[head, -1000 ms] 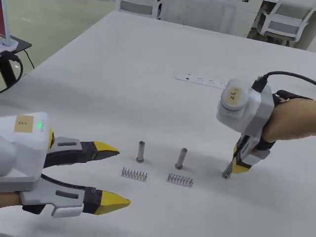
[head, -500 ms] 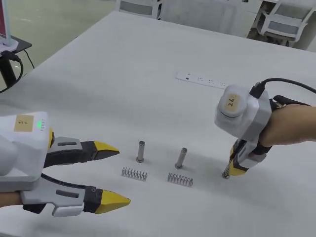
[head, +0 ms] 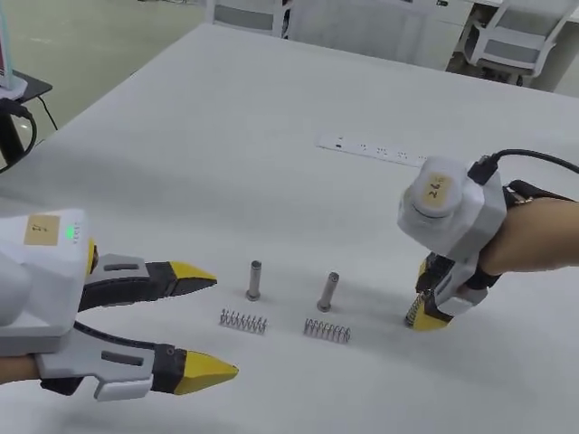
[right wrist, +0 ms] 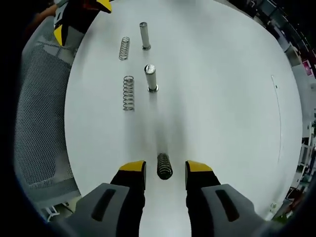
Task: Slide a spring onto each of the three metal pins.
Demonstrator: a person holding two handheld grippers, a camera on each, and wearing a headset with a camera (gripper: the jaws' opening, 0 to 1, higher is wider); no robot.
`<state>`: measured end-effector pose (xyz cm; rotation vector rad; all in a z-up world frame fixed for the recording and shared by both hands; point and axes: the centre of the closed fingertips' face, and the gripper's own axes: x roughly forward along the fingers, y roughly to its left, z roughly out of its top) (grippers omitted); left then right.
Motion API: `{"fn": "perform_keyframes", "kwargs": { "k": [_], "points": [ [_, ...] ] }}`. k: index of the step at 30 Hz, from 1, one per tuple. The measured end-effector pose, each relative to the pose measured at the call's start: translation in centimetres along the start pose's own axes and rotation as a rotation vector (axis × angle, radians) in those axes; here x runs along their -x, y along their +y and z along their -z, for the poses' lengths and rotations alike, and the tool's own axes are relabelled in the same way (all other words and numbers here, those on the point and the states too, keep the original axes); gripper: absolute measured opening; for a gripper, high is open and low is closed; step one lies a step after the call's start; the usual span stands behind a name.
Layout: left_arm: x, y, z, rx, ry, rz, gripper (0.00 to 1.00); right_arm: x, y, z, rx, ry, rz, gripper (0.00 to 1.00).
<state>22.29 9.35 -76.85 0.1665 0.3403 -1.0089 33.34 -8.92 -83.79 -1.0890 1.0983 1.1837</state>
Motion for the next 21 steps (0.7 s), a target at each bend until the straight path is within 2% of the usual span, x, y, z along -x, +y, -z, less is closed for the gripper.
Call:
{"fn": "perform_keyframes", "kwargs": {
  "k": [6,11,14,21],
  "points": [
    [-0.2,0.0,-0.1,-0.002,-0.002,0.004,0.51,0.4,0.0,0.0,-0.038,-0.061,0.020,0.34],
    [-0.3,-0.1,-0.3,0.000,-0.007,0.004,0.51,0.8,0.3,-0.5,-0.103,-0.166,0.035,0.35],
    [-0.4,-0.1,-0.3,-0.002,-0.006,0.007,0.51,0.8,0.1,0.2,-0.113,-0.173,0.050,0.37],
    [-0.5,-0.1,-0.4,-0.003,-0.009,0.009,0.51,1.3,0.8,0.8,-0.155,-0.229,0.083,0.37]
  ]
}}
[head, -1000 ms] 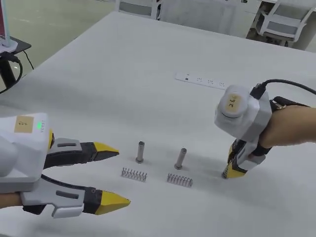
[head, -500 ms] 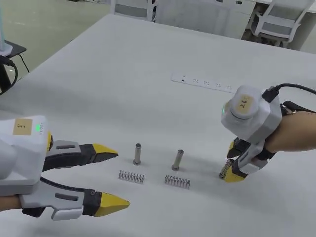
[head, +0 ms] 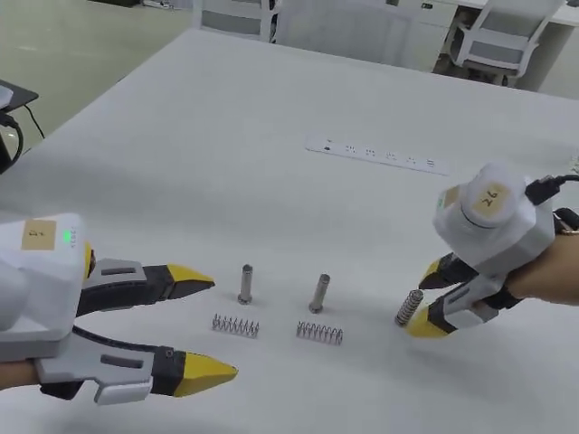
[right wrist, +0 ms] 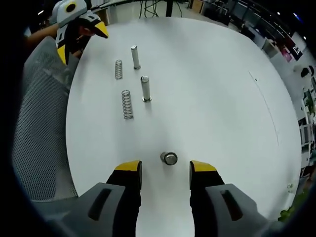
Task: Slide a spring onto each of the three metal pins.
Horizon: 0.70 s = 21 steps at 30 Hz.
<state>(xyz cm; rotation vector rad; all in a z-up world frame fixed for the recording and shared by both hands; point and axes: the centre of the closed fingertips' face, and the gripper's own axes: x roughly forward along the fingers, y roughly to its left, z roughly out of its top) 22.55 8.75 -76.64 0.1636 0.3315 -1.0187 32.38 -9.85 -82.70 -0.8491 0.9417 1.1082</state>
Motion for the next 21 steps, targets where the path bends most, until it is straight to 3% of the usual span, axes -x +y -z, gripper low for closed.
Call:
{"fn": "perform_keyframes", "kwargs": {
  "k": [6,21],
  "points": [
    [-0.2,0.0,-0.1,-0.003,0.001,0.005,0.51,0.5,0.9,0.5,-0.030,-0.048,0.030,0.37],
    [-0.6,-0.3,-0.6,-0.011,-0.009,0.015,0.50,1.5,4.4,2.2,-0.087,-0.081,0.032,0.36]
  ]
}}
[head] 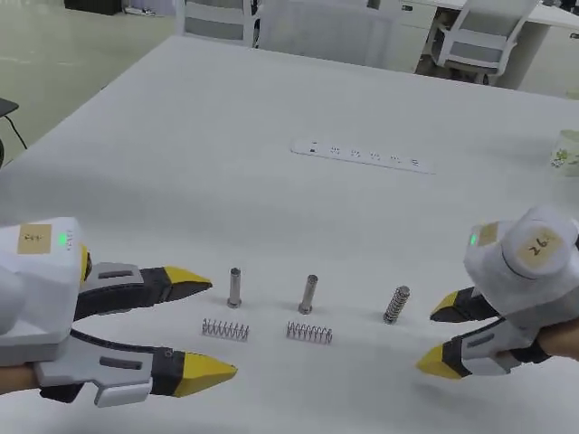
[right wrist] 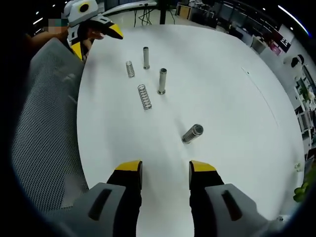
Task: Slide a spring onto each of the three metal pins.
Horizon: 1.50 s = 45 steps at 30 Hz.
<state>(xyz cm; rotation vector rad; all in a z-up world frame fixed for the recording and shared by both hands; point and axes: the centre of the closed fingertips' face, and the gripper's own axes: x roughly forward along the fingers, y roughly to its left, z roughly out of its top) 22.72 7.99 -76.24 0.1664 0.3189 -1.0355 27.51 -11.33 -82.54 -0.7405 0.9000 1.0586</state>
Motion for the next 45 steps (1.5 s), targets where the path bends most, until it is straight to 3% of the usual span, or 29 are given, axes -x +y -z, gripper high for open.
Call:
{"fn": "perform_keyframes", "kwargs": {
  "k": [8,16,23,34,45],
  "points": [
    [0.0,-0.2,0.0,-0.004,0.002,0.004,0.50,-0.1,2.6,-0.1,-0.004,-0.020,-0.027,0.35],
    [0.0,-0.4,-0.2,-0.007,-0.004,0.006,0.50,-0.8,4.2,-2.4,0.028,-0.062,-0.059,0.35],
    [0.0,-0.6,-0.1,-0.009,0.000,0.008,0.49,-1.6,4.2,-5.0,0.064,-0.093,-0.075,0.34],
    [0.0,-0.6,-0.1,-0.009,0.001,0.009,0.49,-3.5,3.7,-7.4,0.115,-0.112,-0.104,0.32],
    [-0.2,-0.7,-0.1,-0.007,0.007,0.017,0.48,-5.6,3.2,-8.4,0.158,-0.101,-0.125,0.27]
  ]
}}
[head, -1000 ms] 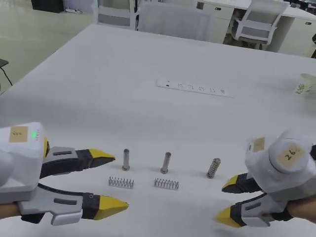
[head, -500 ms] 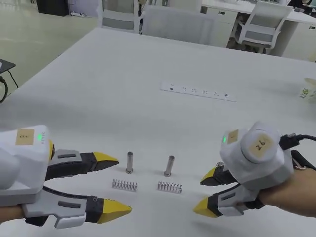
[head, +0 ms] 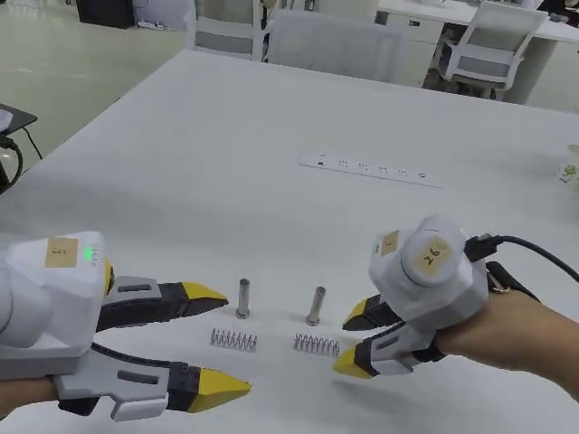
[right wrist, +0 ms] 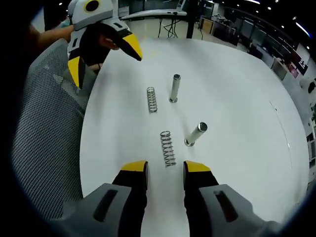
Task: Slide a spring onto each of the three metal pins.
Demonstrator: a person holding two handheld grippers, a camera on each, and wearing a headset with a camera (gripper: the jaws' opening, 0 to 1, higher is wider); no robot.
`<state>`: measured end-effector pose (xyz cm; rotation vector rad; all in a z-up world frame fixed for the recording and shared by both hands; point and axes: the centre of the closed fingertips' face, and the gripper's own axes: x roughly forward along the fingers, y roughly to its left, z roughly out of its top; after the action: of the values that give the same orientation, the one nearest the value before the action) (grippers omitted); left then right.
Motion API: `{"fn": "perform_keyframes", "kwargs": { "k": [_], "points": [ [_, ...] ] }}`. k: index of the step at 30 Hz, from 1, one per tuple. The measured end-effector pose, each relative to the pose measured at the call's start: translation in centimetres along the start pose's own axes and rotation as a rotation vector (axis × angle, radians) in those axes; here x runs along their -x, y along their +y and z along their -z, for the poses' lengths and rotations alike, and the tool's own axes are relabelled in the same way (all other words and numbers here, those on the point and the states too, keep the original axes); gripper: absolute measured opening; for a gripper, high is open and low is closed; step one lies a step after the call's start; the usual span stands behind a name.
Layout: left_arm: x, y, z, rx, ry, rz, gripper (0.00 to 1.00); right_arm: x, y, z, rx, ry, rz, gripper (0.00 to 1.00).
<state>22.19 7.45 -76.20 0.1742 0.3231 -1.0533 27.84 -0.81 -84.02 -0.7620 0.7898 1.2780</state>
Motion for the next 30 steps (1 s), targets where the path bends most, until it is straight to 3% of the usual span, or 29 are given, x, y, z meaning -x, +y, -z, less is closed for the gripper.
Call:
{"fn": "perform_keyframes", "kwargs": {
  "k": [9,30],
  "points": [
    [0.0,0.0,0.1,0.003,0.004,0.002,0.47,-1.2,0.1,0.2,0.019,0.020,-0.022,0.22],
    [-0.1,0.1,0.2,0.003,0.008,0.004,0.44,-2.0,0.1,0.4,0.033,0.037,-0.054,0.10]
  ]
}}
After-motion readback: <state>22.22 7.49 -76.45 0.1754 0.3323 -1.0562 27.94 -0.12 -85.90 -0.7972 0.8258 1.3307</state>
